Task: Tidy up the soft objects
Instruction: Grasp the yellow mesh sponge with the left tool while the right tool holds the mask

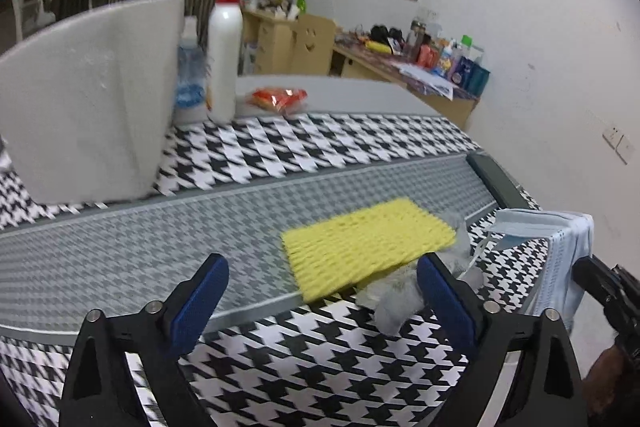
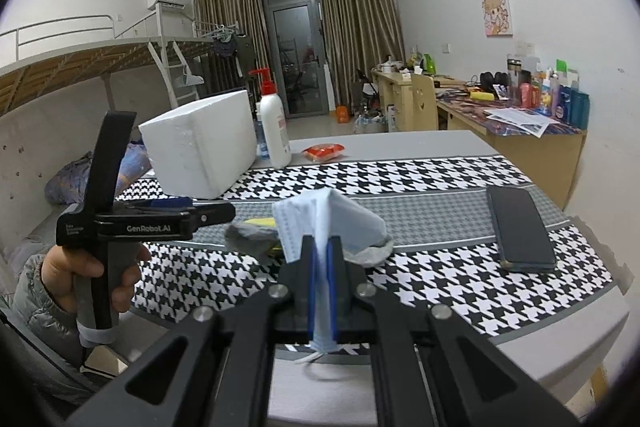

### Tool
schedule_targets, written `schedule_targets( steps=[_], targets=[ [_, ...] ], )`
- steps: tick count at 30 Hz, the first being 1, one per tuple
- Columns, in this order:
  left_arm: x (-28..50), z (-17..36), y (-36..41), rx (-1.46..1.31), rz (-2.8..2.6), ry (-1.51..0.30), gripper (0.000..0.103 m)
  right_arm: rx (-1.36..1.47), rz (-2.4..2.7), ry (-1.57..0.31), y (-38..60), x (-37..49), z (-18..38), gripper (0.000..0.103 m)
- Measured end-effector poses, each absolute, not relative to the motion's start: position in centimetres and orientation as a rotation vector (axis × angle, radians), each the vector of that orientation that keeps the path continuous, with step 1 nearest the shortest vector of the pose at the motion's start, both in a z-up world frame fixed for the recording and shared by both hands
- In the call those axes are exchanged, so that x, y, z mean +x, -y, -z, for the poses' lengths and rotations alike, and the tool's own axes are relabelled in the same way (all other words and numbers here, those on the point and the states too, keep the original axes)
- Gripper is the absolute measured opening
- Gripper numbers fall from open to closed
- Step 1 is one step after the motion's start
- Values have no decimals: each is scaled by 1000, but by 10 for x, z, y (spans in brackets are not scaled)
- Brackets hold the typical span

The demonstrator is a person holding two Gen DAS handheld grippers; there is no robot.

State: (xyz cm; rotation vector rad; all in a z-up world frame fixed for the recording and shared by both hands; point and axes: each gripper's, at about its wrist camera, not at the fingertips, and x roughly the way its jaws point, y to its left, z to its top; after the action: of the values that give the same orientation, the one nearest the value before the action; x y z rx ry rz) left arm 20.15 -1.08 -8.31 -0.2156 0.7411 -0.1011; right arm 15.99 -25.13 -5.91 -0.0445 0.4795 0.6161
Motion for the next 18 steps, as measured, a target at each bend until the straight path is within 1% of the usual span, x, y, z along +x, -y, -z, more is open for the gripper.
schedule_targets(
  steps=[5, 9, 13, 15, 17, 18],
  targets=[
    [213, 93, 16, -211, 90, -781, 91, -48, -613, -496, 255, 165, 66, 8],
    [220, 99, 19, -217, 111, -811, 80, -39, -598, -525, 258, 171, 73, 8],
    [226, 107, 23, -221, 136, -852, 71, -37, -599, -544, 258, 175, 78, 8],
    [228, 111, 25, -220, 142, -873, 61, -41, -600, -551, 258, 175, 80, 8],
    [229, 112, 28, -207, 137, -867, 59, -44, -602, -556, 258, 176, 81, 8],
    [229, 113, 29, -203, 135, -868, 56, -42, -602, -558, 259, 177, 82, 8]
  ],
)
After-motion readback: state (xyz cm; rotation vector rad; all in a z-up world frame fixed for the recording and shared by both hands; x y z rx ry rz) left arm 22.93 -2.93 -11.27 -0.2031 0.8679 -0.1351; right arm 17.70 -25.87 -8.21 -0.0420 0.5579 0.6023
